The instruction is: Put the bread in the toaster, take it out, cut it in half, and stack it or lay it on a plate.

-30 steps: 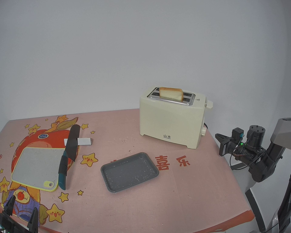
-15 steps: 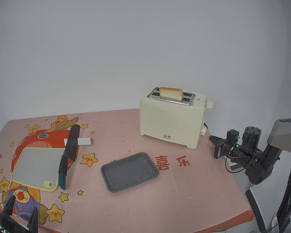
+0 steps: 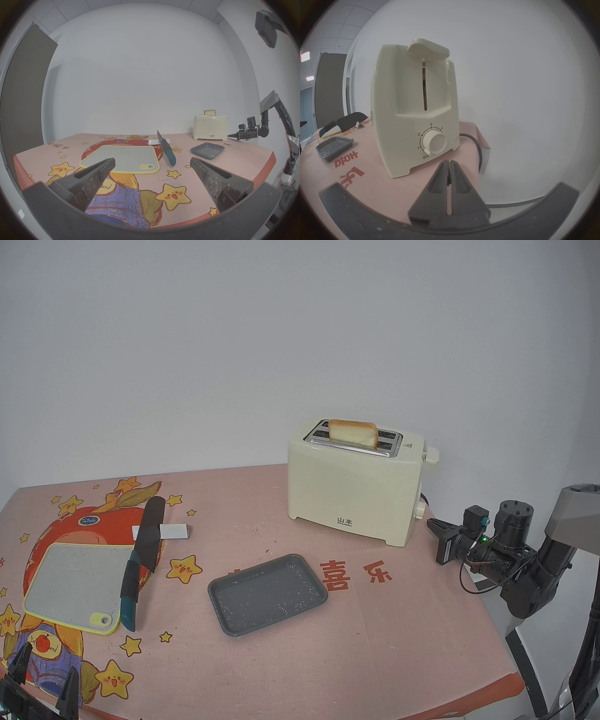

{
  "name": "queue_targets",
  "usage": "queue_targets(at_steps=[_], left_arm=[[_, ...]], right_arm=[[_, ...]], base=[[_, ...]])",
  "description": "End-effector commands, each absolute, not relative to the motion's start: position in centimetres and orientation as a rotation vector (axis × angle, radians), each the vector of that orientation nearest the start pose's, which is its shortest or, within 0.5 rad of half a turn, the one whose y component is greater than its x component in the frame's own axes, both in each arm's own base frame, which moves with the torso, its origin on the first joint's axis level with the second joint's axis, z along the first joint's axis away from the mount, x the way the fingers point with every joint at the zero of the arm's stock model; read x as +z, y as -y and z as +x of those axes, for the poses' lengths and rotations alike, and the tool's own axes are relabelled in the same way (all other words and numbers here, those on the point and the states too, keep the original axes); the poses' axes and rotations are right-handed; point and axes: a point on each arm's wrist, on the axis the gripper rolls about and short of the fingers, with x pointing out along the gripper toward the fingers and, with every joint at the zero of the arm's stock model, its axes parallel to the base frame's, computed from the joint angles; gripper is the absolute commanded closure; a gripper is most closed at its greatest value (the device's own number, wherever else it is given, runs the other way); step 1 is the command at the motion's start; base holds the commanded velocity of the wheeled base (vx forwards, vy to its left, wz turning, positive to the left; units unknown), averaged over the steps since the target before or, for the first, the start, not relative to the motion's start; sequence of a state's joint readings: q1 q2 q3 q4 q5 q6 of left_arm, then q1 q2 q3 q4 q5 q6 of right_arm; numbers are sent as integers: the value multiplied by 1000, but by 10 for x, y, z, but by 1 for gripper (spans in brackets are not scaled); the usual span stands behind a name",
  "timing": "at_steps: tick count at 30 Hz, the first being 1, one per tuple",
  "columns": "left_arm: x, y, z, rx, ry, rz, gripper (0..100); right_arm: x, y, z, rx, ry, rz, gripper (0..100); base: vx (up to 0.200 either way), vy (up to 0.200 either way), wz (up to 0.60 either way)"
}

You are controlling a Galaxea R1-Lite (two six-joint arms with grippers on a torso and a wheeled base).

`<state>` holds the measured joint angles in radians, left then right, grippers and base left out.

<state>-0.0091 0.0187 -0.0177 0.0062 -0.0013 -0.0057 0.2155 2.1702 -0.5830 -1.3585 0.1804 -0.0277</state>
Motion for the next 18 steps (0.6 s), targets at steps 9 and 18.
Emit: queue_targets(at_steps=[9,18], left_arm=[[76,0,-22,-11,-23,-6,0],[76,0,-22,-11,-23,-6,0]], right_arm=[[46,-82,333,412,-228,-30,100],[47,-83,334,417,-222,-30,100]], base=[[0,0,0],[0,0,0]])
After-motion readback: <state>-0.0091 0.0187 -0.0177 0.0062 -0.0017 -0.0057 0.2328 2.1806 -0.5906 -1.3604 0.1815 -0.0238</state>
